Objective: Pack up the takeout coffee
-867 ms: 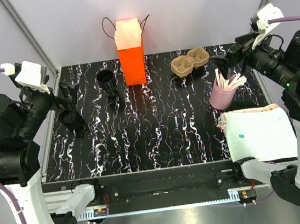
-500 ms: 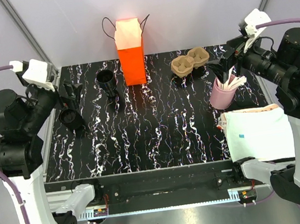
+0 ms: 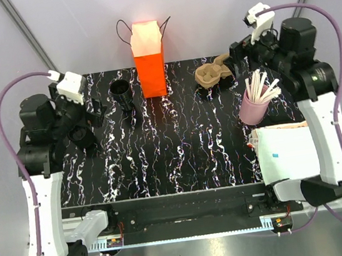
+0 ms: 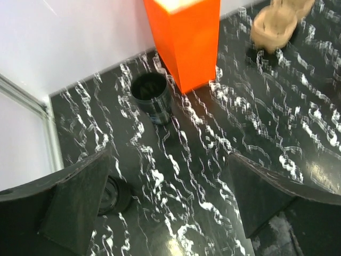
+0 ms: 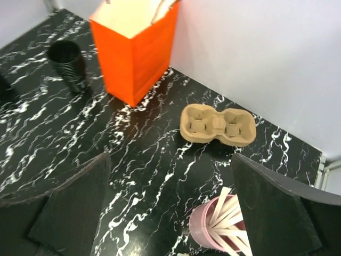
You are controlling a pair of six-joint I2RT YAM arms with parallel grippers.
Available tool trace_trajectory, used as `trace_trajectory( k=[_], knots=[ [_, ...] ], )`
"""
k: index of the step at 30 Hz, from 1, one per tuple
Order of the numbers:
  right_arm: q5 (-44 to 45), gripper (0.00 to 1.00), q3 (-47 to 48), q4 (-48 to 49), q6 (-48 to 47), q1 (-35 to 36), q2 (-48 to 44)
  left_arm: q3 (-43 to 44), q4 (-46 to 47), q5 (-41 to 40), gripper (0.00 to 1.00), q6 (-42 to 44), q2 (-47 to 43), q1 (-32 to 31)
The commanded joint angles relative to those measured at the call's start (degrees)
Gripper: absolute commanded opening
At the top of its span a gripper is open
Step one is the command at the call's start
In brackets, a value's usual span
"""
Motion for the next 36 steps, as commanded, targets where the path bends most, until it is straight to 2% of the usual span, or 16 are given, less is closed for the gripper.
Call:
trace_trajectory(
  k=[1,8,15,25,36],
  knots=[
    [7.2,1.00,-1.1,7.4,2.6,0.1,3.4,-5.5,4.3,1.7,0.99,3.0,-0.6,0.0],
    [13.6,0.99,-1.7,14.3,4.1,0.1,12.9,-13.4,5.3,1.8,0.99,5.7,-2.4,0.1],
    [17.0,1.00,1.8,18.3,6.4,0.1,23.1,-18.4,6.6,2.4,0.99,5.5,-3.4,0.0],
    [21.1,1.00,8.4,20.0,4.6,0.1,37.1,-21.5,8.5,3.8,0.99,4.0,-3.5,0.1],
    [23.6,1.00,12.2,20.0,3.1,0.0,45.2,-22.1,9.0,5.0,0.99,3.2,-2.7,0.1]
  ],
)
